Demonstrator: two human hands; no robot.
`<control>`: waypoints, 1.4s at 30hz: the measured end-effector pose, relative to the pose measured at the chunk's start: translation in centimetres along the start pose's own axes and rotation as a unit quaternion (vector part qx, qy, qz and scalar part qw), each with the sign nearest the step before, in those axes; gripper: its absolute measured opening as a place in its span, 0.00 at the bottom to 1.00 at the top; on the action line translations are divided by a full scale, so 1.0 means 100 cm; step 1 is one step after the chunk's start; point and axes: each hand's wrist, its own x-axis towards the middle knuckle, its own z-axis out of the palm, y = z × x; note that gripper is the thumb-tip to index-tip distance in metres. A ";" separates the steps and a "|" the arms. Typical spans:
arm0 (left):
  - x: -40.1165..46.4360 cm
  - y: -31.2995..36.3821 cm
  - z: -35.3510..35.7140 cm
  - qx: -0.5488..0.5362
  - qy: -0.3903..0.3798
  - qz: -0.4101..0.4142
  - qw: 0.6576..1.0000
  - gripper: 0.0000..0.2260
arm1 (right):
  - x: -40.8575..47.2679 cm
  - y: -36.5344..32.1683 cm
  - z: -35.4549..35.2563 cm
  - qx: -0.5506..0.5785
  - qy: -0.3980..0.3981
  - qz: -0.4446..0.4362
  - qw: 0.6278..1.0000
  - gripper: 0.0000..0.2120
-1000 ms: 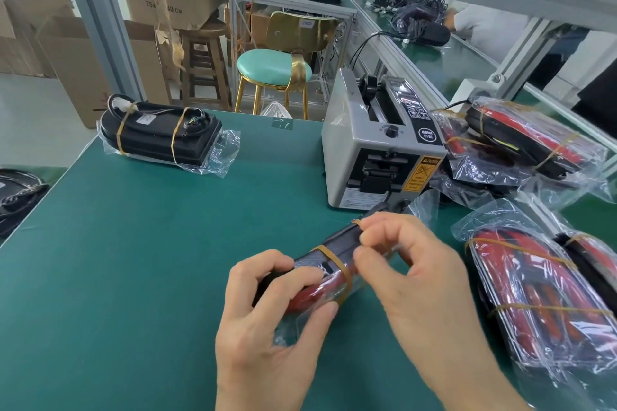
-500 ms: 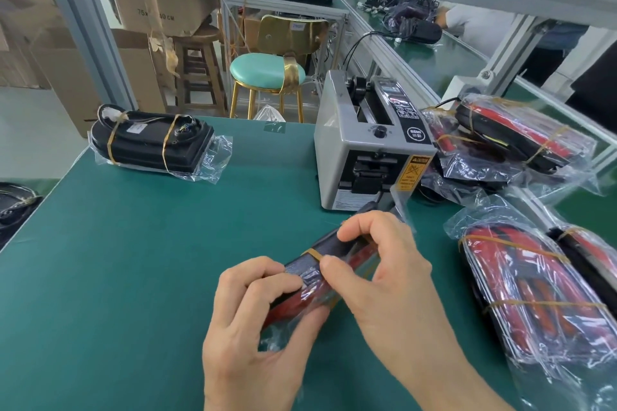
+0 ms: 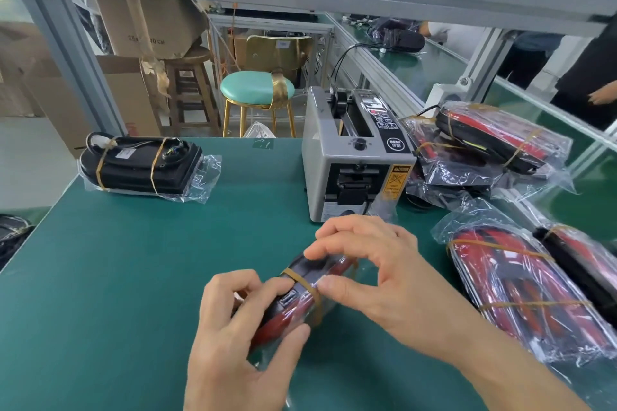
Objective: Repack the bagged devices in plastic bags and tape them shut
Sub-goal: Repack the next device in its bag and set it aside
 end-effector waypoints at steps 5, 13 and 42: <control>-0.001 0.005 -0.001 -0.032 0.022 -0.036 0.999 0.14 | -0.001 0.011 0.003 0.002 0.000 -0.038 0.999 0.10; 0.000 -0.001 -0.002 0.016 0.020 0.010 1.000 0.13 | 0.006 0.026 -0.006 -0.056 -0.001 -0.096 0.994 0.13; 0.045 0.018 -0.001 0.154 -0.149 0.069 0.974 0.16 | -0.026 0.047 0.006 -0.150 0.157 -0.224 0.950 0.09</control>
